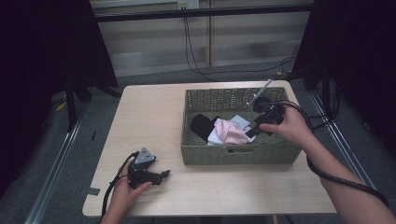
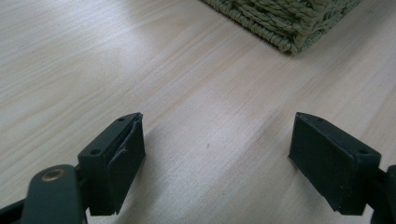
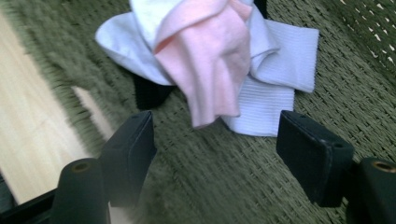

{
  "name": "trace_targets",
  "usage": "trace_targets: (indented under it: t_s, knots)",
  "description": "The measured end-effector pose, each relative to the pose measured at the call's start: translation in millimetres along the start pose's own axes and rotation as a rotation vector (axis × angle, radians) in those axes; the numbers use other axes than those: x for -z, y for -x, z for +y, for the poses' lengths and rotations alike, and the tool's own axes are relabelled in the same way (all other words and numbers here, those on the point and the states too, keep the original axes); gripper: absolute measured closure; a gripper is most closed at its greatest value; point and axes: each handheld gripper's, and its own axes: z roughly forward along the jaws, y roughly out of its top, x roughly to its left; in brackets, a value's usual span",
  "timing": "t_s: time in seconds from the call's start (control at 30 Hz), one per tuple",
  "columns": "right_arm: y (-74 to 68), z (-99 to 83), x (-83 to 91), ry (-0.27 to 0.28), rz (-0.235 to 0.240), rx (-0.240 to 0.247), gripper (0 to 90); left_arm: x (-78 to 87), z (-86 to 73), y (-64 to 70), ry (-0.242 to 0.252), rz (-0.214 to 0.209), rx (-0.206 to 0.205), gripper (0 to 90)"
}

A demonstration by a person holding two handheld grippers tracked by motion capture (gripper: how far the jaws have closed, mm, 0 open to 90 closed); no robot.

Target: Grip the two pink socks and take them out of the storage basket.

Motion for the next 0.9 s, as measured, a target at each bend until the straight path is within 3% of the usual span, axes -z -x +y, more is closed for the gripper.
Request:
trace_targets:
  t_s: [0.1,0.33,0.43,0.67,0.9]
  knots:
    - [3.6,2.4,-8.7,-0.005,0.000,-0.023,30.7,0.0,0.0,0.0,0.000,0.000,0.000,17.6]
    - [5.2,7.2,-28.5,-0.040,0.006,0.000,38.9,0.0,0.0,0.0,0.000,0.000,0.000,17.6]
    - [3.2,12.0,-36.9,-0.048,-0.008,0.018,50.5,0.0,0.0,0.0,0.000,0.000,0.000,17.6]
    - [-2.4,18.6,-50.1,-0.084,0.003,0.049,60.6,0.0,0.0,0.0,0.000,0.000,0.000,17.6]
    - [-1.0,19.8,-56.2,-0.107,0.018,0.033,76.2,0.0,0.0,-0.1,0.000,0.000,0.000,17.6]
